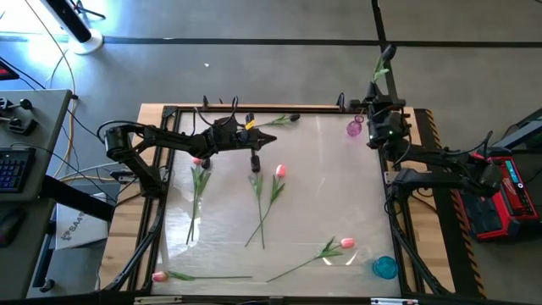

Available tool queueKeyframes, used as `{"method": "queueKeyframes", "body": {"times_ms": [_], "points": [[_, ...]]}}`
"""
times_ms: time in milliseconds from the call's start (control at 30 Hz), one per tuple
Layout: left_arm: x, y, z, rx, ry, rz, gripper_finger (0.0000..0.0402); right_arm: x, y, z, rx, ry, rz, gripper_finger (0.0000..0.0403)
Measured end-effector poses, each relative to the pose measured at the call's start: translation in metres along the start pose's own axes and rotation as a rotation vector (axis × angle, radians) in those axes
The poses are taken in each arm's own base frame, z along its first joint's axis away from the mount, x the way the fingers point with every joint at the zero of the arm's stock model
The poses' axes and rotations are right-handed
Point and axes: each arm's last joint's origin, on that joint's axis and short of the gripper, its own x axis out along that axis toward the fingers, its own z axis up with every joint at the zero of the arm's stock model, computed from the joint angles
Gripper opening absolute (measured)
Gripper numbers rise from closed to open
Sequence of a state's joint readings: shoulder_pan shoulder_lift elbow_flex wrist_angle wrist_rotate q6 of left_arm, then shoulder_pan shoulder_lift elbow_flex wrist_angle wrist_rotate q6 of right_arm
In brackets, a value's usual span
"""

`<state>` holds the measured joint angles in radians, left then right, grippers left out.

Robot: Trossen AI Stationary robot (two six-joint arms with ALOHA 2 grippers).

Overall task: Sort flowers into vase by color
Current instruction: Put the middle right black flower into the purple vase, then put the middle left pink flower into the purple vase

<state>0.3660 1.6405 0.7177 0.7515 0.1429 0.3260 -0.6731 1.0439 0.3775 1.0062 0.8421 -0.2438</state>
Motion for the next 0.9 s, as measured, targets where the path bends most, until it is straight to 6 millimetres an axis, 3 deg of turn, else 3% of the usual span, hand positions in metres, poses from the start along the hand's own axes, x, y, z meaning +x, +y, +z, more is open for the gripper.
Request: {"method": "queueKeyframes", "body": {"times_ms": [133,533,733,900], "points": [[0.000,0.001,0.002,-0.026,-0.013,0.020,0.0000,0.000,0.000,-0.003,-0.028,0.024,-0.002,0.0028],[-0.001,0.007,-0.002,-0.038,0.035,0.123,0.0000,-0.012,0.009,-0.008,-0.025,0.099,-0.035,0.0167],[-0.003,0.017,-0.012,-0.079,0.110,0.160,0.0011,-0.029,0.020,0.017,-0.057,0.121,-0.150,0.0183],[-0.006,0.026,-0.020,-0.129,0.160,0.174,0.0055,-0.045,0.036,0.036,-0.092,0.134,-0.062,0.0184]]}}
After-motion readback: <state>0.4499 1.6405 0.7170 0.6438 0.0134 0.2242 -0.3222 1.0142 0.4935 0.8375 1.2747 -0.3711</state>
